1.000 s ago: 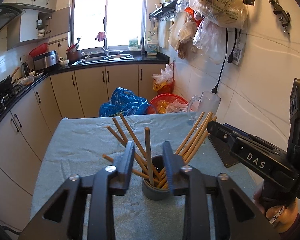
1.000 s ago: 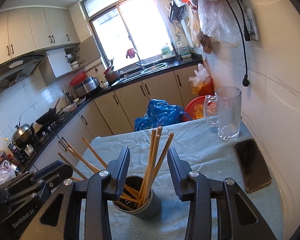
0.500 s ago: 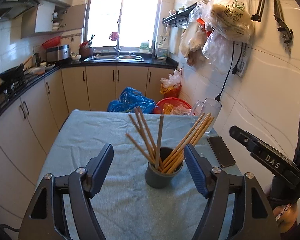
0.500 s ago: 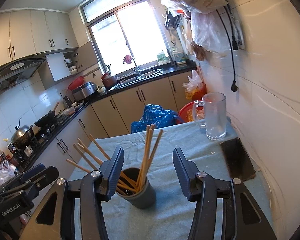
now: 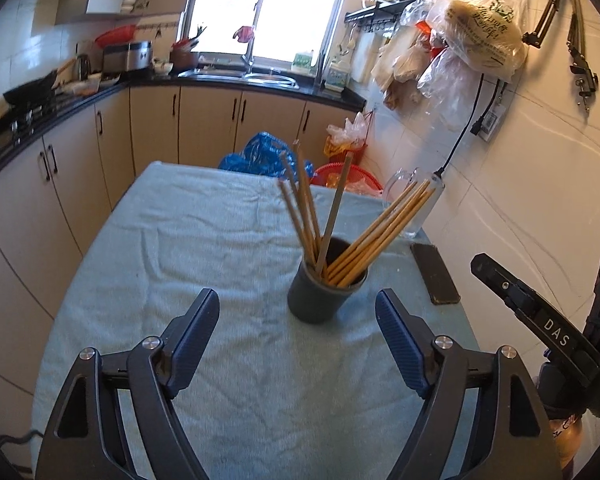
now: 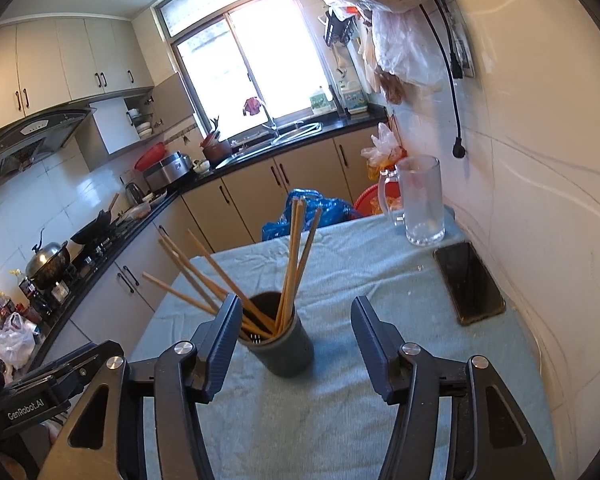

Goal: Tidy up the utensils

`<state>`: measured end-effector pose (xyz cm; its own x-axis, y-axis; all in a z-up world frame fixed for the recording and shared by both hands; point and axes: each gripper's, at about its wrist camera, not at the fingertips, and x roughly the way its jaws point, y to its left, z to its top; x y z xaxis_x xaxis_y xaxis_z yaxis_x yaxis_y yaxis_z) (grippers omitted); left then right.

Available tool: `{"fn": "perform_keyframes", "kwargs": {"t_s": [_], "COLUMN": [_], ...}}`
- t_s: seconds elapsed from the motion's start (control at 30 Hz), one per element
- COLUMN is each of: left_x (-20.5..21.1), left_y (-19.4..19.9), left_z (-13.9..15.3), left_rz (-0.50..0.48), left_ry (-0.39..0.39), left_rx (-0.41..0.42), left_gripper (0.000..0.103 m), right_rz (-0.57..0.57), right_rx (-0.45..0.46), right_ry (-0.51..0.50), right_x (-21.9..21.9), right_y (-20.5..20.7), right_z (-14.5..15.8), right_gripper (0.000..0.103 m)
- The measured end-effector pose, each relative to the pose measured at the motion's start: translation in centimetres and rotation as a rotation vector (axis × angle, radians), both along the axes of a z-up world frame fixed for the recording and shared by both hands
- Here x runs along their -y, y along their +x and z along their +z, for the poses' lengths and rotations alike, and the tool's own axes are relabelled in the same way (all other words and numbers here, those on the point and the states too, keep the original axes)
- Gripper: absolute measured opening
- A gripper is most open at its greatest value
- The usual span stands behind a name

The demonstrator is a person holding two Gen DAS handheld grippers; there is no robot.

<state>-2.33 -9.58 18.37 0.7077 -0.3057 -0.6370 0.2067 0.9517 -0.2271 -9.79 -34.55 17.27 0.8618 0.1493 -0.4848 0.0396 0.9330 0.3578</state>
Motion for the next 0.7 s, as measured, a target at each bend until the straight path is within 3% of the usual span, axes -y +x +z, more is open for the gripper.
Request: {"fn": "perform_keyframes", "kwargs": {"t_s": [0.13, 0.27, 0.4, 0.7], "left_x": [-0.2, -0.7, -1.8, -2.8], "left_y": [-1.2, -3.8, -6.6, -11.2], "left_z": [-0.7, -0.7, -0.5, 0.3], "left_rz": [0.002, 0.054, 0.119, 0.222], "left_ry": [0.037, 0.101, 0.108, 0.141], "left_rx": [-0.001, 0.105, 0.184, 0.309], "left_gripper": [0.081, 0.095, 0.098, 0.103], "right_rz": [-0.003, -0.002, -0.013, -0.076], "right_rx": [-0.027, -0.049, -0.059, 0.001], "right_ry": [0.017, 0.044, 0.057, -0.042], "right_x": [-0.3, -0.4, -0.8, -2.7], "right_y": [-0.8, -1.7, -3.2, -8.3], "right_z": [-1.0, -1.8, -2.6, -2.2], "right_gripper": [0.063, 0.064, 0.065, 0.071]}}
